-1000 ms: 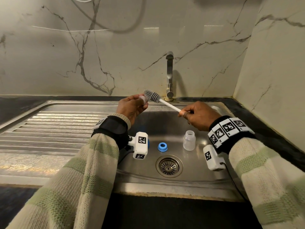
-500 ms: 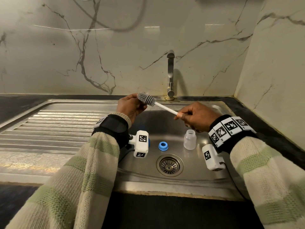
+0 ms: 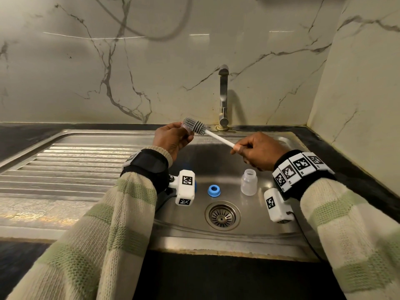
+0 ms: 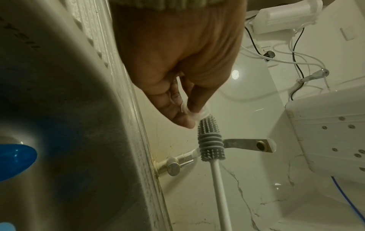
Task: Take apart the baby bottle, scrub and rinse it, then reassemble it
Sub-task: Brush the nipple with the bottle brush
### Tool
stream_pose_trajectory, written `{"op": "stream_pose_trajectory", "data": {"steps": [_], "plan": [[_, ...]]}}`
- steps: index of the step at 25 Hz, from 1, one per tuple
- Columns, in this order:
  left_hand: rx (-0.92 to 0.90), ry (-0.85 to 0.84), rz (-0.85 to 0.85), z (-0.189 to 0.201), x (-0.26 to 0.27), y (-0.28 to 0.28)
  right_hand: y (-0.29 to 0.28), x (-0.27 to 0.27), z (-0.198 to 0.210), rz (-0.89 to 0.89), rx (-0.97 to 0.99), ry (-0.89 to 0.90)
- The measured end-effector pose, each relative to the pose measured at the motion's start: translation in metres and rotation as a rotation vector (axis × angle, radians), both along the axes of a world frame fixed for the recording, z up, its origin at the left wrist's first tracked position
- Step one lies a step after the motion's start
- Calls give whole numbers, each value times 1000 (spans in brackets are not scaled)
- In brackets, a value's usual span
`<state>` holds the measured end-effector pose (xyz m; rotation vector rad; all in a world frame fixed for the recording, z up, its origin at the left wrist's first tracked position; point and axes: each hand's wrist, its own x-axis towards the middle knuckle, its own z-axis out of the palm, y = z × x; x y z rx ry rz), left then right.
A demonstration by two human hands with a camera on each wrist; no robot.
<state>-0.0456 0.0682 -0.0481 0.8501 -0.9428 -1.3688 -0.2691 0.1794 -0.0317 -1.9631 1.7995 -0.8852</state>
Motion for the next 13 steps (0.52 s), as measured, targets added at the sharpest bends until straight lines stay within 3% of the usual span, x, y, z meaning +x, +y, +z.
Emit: {"op": "stream_pose_trajectory", "data": {"steps": [8, 13], "plan": [[-2, 57, -10, 0, -1, 0, -1, -2, 0, -22, -31, 0], [-12, -72, -6, -3, 0, -1, -1, -1, -1, -15, -12, 11]]}}
